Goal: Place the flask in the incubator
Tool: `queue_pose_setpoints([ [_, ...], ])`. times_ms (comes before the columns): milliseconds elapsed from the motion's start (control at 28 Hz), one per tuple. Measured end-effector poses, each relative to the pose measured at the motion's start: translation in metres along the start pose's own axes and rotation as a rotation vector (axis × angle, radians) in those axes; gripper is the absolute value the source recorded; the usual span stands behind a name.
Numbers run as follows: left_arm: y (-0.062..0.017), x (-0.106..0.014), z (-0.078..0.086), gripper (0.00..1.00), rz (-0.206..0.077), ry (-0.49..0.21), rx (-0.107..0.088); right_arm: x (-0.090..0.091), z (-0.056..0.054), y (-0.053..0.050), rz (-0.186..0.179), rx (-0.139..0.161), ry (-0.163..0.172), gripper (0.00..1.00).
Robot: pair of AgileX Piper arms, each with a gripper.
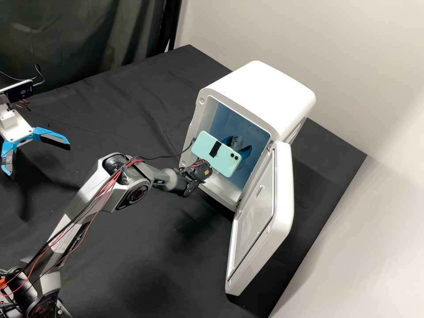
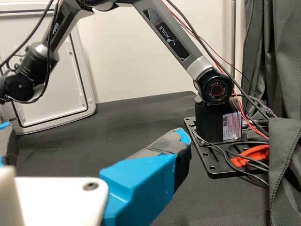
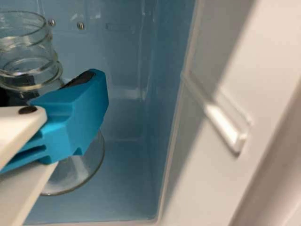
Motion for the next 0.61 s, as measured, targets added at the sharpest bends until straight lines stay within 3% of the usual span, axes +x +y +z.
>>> queue_pose_setpoints([
  [214,0.0000,0.0000,0.0000,1.00,0.000,0.000,0.000,0.0025,0.0073,-0.0073,-0.023,0.001,-0.022,0.00],
  [607,0.0000,0.0000,0.0000,1.00,0.000,0.000,0.000,0.0042,0.0110,-0.0068,-0.021,0.001,-0.029,0.00],
])
